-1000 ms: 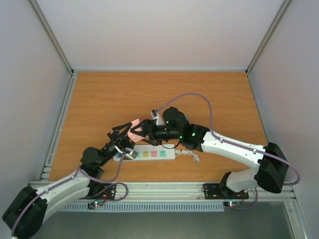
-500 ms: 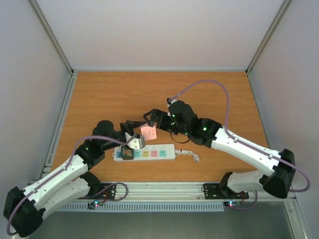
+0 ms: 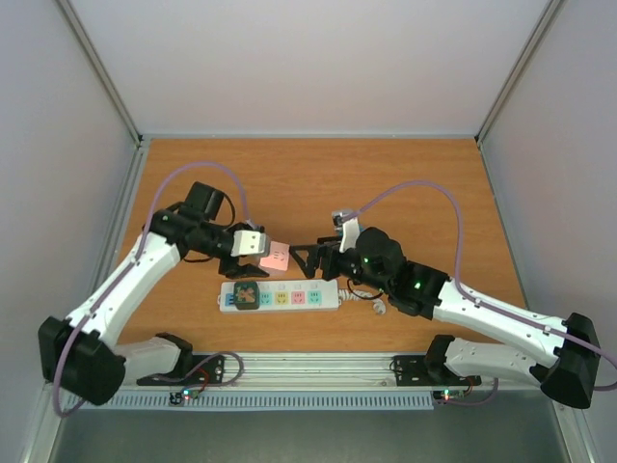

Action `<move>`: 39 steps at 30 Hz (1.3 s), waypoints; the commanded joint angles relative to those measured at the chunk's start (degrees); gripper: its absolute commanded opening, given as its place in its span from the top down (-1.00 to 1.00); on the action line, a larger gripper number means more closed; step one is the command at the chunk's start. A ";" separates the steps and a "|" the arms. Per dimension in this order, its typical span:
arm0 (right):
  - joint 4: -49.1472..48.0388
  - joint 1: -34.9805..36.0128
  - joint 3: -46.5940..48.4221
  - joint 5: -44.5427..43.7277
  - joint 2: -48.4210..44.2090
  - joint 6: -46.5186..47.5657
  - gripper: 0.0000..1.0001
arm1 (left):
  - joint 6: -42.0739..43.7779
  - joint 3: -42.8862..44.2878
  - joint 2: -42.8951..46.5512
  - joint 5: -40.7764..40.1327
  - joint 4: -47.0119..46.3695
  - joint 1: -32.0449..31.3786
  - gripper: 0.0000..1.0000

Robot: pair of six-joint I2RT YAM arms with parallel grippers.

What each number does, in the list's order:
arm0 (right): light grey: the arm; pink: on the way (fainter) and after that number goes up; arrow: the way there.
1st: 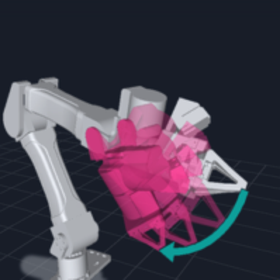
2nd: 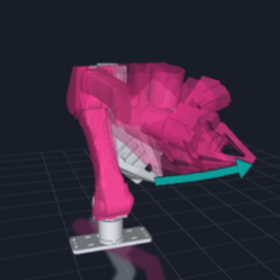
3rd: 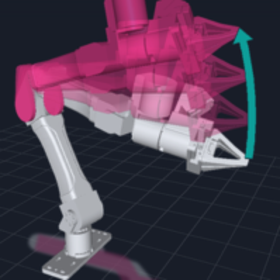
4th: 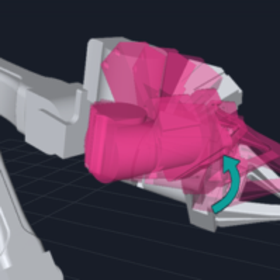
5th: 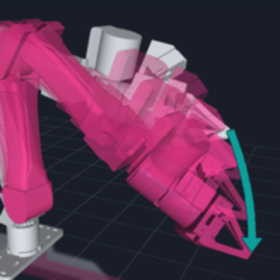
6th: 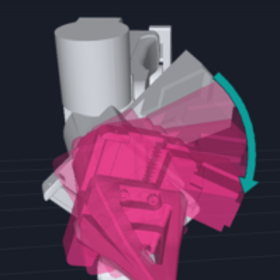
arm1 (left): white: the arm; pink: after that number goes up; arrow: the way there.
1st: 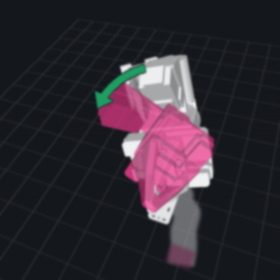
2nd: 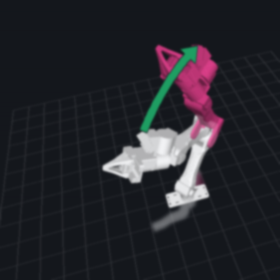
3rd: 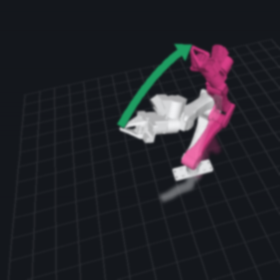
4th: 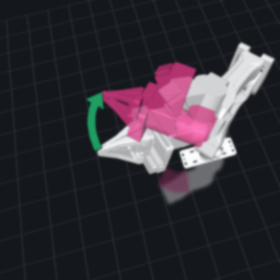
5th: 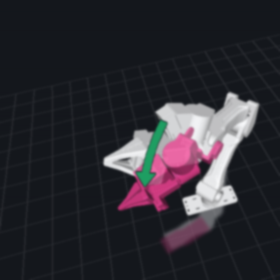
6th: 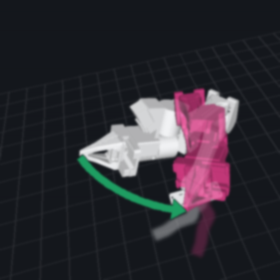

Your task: Insert the plug

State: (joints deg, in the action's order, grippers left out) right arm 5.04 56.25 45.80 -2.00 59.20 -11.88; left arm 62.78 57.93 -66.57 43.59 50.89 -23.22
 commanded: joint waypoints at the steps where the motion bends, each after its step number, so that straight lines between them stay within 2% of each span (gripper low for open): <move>1: -9.73 3.41 -2.12 4.79 -1.49 8.60 -0.97 | 12.80 7.79 -6.64 10.97 24.57 3.46 0.75; 4: -11.75 5.37 -2.38 5.65 0.08 13.87 -0.97 | 19.75 10.42 -10.41 12.48 31.80 4.38 0.74; 11: -10.45 7.10 -0.10 10.76 3.55 21.65 -0.97 | 19.71 9.38 -10.26 11.77 31.85 4.41 0.74; 20: -3.48 7.77 4.56 15.46 10.03 27.57 -0.97 | 20.38 9.18 -10.57 11.76 31.84 4.41 0.73; 29: 3.34 9.67 10.20 12.92 14.53 30.10 -0.93 | 20.18 9.38 -10.67 11.65 31.89 4.36 0.73; 32: 4.22 9.67 10.84 13.18 14.46 29.84 -0.79 | 20.13 9.46 -10.51 11.46 31.85 4.36 0.72; 34: 5.04 9.67 11.28 13.46 14.57 29.57 -0.62 | 20.02 9.51 -10.42 11.44 31.89 4.39 0.72; 37: 6.33 9.67 12.12 13.18 15.09 28.98 -0.21 | 20.08 9.57 -10.31 11.53 31.85 4.37 0.69; 39: 7.59 9.67 12.84 13.55 15.72 28.34 0.08 | 20.17 9.69 -10.42 11.87 31.85 4.39 0.56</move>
State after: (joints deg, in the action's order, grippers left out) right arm 10.04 65.34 55.90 10.85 73.78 17.93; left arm 82.61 66.39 -77.60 52.99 82.87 -19.09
